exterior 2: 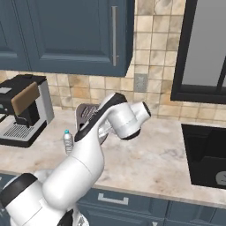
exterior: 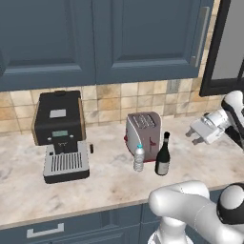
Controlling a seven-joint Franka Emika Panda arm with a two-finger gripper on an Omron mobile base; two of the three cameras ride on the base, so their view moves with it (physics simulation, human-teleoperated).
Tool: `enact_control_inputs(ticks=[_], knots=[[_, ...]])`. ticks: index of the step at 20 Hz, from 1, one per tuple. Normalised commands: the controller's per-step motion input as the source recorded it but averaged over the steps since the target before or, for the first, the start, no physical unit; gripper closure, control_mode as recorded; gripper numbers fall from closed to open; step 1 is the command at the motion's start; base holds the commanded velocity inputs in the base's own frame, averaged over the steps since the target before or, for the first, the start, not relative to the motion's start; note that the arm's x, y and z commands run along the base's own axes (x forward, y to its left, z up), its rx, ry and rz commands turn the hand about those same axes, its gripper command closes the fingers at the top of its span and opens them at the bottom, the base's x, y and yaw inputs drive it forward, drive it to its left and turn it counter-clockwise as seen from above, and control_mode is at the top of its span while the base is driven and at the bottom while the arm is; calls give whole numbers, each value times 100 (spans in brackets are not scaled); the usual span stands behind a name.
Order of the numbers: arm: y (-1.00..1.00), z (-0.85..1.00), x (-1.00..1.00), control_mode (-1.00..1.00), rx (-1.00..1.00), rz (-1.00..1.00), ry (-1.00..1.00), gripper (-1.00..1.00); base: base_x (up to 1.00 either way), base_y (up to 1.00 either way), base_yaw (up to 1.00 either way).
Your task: Place the drinks on the dining counter in a tight cluster.
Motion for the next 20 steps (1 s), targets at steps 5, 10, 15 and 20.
enact_control_inputs(ticks=[5,10,15,20], knots=[[9,-82,10,-100,0,0,0,-100,0,0,0],[0,-42,17,-100,0,0,0,-100,0,0,0],[-6,-5,25,-100,1,0,0,-100,0,0,0],[-11,0,25,-100,3,0,0,-100,0,0,0]])
